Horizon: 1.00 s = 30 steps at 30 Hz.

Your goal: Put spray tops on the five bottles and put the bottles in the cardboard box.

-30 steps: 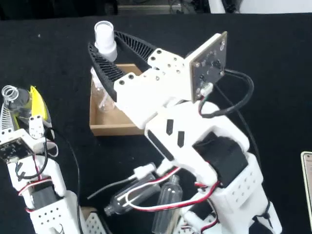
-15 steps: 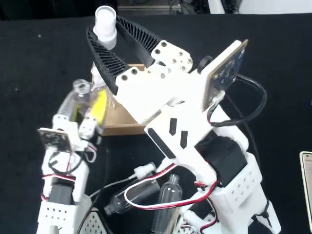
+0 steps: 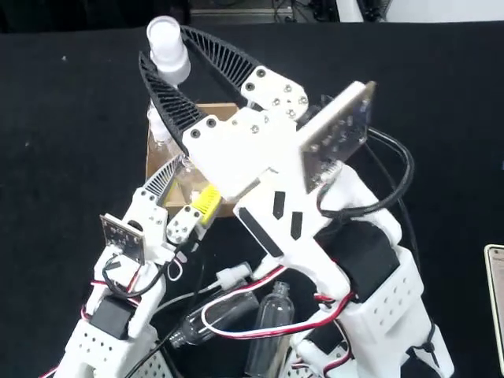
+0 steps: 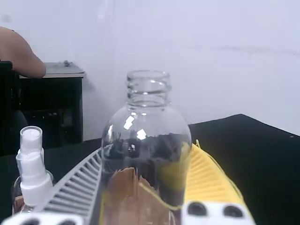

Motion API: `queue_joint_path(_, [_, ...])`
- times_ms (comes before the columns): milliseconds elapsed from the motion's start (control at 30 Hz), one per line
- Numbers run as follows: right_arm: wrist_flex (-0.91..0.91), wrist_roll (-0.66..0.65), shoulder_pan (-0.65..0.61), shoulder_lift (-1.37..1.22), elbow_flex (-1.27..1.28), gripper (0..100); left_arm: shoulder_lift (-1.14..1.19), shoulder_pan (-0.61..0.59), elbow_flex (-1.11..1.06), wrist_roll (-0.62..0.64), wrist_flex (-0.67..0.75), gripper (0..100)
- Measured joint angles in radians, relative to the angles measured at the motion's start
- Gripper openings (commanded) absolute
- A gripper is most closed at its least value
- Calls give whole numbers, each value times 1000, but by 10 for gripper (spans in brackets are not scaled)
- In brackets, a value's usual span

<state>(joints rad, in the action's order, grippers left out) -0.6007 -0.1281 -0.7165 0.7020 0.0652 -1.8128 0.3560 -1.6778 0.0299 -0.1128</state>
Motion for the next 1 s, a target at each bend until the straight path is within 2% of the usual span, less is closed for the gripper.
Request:
queue_joint_path(667, [-164, 0, 58, 0, -48, 11, 0, 0, 0, 0, 0, 77])
queue_joint_path(1000, [-172, 0, 48, -2, 112, 20, 0, 2, 0, 0, 0, 77])
